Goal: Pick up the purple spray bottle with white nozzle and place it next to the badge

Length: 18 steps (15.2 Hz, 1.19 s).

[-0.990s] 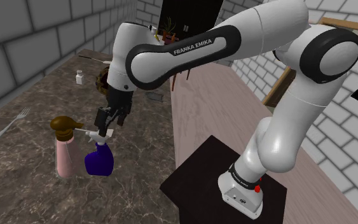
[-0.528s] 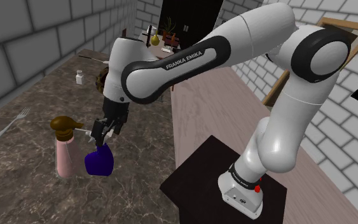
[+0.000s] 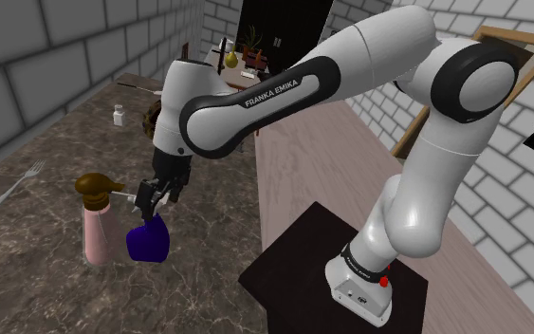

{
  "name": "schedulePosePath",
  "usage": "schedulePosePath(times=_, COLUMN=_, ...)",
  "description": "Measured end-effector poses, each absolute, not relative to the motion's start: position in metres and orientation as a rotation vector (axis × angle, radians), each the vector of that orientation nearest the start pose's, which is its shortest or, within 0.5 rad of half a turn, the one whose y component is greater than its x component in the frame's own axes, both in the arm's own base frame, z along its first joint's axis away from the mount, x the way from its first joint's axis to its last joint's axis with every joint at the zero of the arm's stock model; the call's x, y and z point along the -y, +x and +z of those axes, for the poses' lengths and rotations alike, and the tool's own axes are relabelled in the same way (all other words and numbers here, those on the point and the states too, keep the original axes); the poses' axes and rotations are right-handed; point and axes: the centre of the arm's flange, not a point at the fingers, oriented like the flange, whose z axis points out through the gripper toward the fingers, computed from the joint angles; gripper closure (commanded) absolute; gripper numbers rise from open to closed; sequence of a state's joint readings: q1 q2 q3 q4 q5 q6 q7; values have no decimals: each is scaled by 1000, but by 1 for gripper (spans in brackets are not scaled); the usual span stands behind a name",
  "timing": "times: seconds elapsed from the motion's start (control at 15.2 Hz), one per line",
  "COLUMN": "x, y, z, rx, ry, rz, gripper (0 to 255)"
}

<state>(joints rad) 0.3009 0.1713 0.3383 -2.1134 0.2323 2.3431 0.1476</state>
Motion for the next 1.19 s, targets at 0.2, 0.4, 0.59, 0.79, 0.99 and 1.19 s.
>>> schedulePosePath(times=0.2, x=-342, y=460, z=346, rx=474, ry=-2867, rz=41, gripper=255)
schedulePosePath(times=0.4, x=-342, y=460, z=346, rx=474, ry=-2867, rz=41, gripper=255)
schedulePosePath(times=0.59, x=-342, y=460, z=346, rx=474, ry=-2867, rz=41, gripper=255)
schedulePosePath(times=0.79, x=-342, y=460, z=352, rx=474, ry=-2867, rz=42, gripper=255)
schedulePosePath(times=0.99, x=-343, y=460, z=367, rx=474, ry=-2867, rz=41, gripper=255)
schedulePosePath(times=1.19, x=-343, y=461, z=383, rx=474, ry=-2867, rz=41, gripper=255)
